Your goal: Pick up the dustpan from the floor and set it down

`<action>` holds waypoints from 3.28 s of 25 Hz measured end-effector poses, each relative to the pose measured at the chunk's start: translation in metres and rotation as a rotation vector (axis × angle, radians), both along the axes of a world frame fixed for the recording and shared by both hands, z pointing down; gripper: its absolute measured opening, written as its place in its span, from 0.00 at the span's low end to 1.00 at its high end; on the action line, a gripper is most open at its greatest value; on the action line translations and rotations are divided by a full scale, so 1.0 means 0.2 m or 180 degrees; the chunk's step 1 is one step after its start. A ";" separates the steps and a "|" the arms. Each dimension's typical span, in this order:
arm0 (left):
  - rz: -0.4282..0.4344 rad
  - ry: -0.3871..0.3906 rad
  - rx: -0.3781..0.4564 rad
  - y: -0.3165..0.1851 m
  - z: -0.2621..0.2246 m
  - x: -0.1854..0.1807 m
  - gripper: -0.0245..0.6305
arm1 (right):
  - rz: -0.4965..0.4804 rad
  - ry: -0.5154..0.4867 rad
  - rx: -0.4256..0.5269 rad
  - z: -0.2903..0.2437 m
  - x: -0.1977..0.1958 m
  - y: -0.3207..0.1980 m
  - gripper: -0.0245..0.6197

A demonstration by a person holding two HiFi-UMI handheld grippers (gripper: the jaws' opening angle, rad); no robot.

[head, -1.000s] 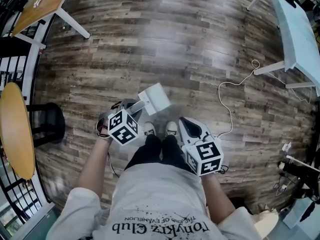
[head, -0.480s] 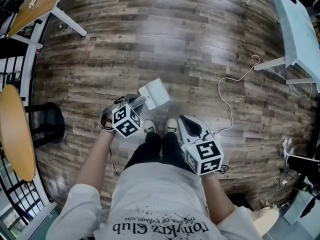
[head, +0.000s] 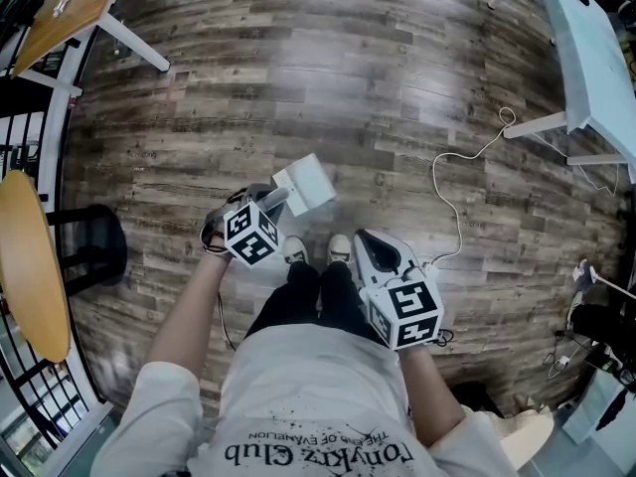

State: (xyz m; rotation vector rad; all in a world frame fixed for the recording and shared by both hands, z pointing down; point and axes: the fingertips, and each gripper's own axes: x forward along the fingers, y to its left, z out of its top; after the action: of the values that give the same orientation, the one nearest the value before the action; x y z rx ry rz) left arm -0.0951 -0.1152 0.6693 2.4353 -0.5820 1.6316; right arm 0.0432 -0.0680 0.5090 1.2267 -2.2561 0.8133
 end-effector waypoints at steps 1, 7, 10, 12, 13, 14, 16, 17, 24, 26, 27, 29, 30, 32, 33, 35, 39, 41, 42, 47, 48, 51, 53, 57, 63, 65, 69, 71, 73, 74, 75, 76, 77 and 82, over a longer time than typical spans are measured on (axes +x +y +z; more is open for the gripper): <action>-0.0011 0.0001 -0.0010 -0.01 0.00 0.00 0.17 | 0.0005 0.0000 0.0000 0.00 0.00 0.00 0.08; -0.0075 0.0003 -0.0062 -0.04 0.03 -0.04 0.17 | 0.0010 -0.0005 -0.0004 0.00 0.00 -0.02 0.08; -0.0081 -0.0010 -0.0074 -0.03 0.04 -0.06 0.17 | 0.0008 -0.0011 -0.0007 0.00 -0.01 -0.03 0.08; -0.0091 -0.0034 -0.0071 -0.02 0.06 -0.07 0.17 | 0.0007 -0.0014 -0.0005 0.00 -0.01 -0.03 0.08; -0.0101 -0.0042 -0.0069 -0.02 0.07 -0.08 0.17 | 0.0006 -0.0017 -0.0002 0.01 -0.02 -0.03 0.08; -0.0114 -0.0044 -0.0068 -0.02 0.07 -0.09 0.17 | 0.0003 -0.0019 0.0002 0.01 -0.02 -0.03 0.08; -0.0130 -0.0051 -0.0071 -0.02 0.07 -0.11 0.17 | -0.0003 -0.0017 0.0005 0.01 -0.03 -0.02 0.08; -0.0128 -0.0060 -0.0074 -0.02 0.07 -0.11 0.17 | -0.0005 -0.0011 0.0002 0.01 -0.03 -0.02 0.08; -0.0086 -0.0170 -0.0062 -0.02 0.08 -0.16 0.17 | -0.0023 0.0011 -0.0031 0.03 -0.05 -0.01 0.08; -0.0080 -0.0170 -0.0064 -0.02 0.08 -0.16 0.18 | -0.0025 0.0013 -0.0029 0.04 -0.05 -0.01 0.08; -0.0080 -0.0162 -0.0081 -0.02 0.08 -0.16 0.19 | -0.0024 0.0015 -0.0030 0.04 -0.06 -0.01 0.08; -0.0061 -0.0149 -0.0129 -0.01 0.09 -0.16 0.22 | -0.0020 0.0018 -0.0037 0.05 -0.06 -0.01 0.08; -0.0041 -0.0149 -0.0155 0.00 0.10 -0.16 0.25 | -0.0017 0.0019 -0.0039 0.05 -0.06 -0.01 0.08; -0.0008 -0.0158 -0.0210 0.01 0.10 -0.16 0.30 | -0.0012 0.0018 -0.0037 0.04 -0.05 -0.01 0.08; -0.0002 -0.0162 -0.0231 0.01 0.10 -0.15 0.32 | -0.0009 0.0016 -0.0034 0.04 -0.05 -0.01 0.08; -0.0007 -0.0156 -0.0254 0.01 0.09 -0.16 0.36 | -0.0008 0.0011 -0.0027 0.03 -0.05 -0.01 0.08; 0.0005 -0.0156 -0.0266 0.01 0.07 -0.16 0.40 | -0.0016 0.0007 -0.0007 0.02 -0.06 -0.01 0.08; 0.0014 -0.0163 -0.0251 0.01 0.06 -0.17 0.41 | -0.0023 0.0004 0.0006 0.01 -0.06 -0.02 0.08; 0.0014 -0.0164 -0.0238 0.00 0.05 -0.17 0.41 | -0.0029 0.0001 0.0012 0.01 -0.06 -0.02 0.08; 0.0020 -0.0120 -0.0184 0.01 -0.02 -0.21 0.43 | -0.0057 -0.0008 0.0050 -0.01 -0.08 -0.01 0.08; 0.0039 -0.0114 -0.0195 0.02 -0.04 -0.21 0.43 | -0.0062 -0.0007 0.0062 -0.02 -0.08 -0.01 0.08; 0.0095 -0.0113 -0.0220 0.06 -0.08 -0.22 0.44 | -0.0078 -0.0001 0.0084 -0.03 -0.08 0.00 0.08; 0.0073 -0.0086 -0.0174 0.06 -0.12 -0.23 0.44 | -0.0094 -0.0002 0.0097 -0.05 -0.09 0.00 0.08; -0.0132 0.0130 -0.0120 0.06 -0.23 -0.22 0.44 | -0.0135 -0.0003 0.0145 -0.09 -0.10 0.00 0.08; -0.0554 0.0384 0.0222 0.04 -0.42 -0.24 0.42 | -0.0211 -0.0007 0.0257 -0.16 -0.12 0.01 0.08; -0.0656 0.0447 0.0331 0.06 -0.49 -0.26 0.37 | -0.0242 -0.0008 0.0301 -0.20 -0.14 0.02 0.08; -0.0732 0.0493 0.0507 0.11 -0.64 -0.26 0.25 | -0.0300 -0.0013 0.0372 -0.25 -0.16 0.03 0.08; -0.0853 0.0600 0.0582 0.12 -0.72 -0.25 0.15 | -0.0334 -0.0023 0.0403 -0.27 -0.17 0.04 0.08; -0.1003 0.0784 0.0634 0.14 -0.82 -0.22 0.12 | -0.0369 -0.0031 0.0433 -0.29 -0.18 0.05 0.08; -0.1069 0.0887 0.0661 0.16 -0.87 -0.20 0.11 | -0.0387 -0.0034 0.0446 -0.30 -0.19 0.05 0.08; -0.1124 0.0994 0.0691 0.17 -0.92 -0.18 0.10 | -0.0405 -0.0037 0.0458 -0.31 -0.19 0.06 0.08; -0.1168 0.1101 0.0723 0.18 -0.97 -0.15 0.09 | -0.0423 -0.0041 0.0472 -0.32 -0.19 0.06 0.08; -0.1209 0.1199 0.0758 0.19 -1.01 -0.12 0.09 | -0.0440 -0.0045 0.0486 -0.33 -0.20 0.06 0.08; -0.1606 0.1443 0.1018 0.22 -1.15 -0.12 0.07 | -0.0532 -0.0051 0.0572 -0.37 -0.22 0.09 0.08</action>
State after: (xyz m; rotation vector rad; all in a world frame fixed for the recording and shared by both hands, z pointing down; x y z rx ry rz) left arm -0.1195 -0.0703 0.4392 2.4547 -1.3109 0.8104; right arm -0.0008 -0.0498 0.4342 1.0915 -2.4494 0.5708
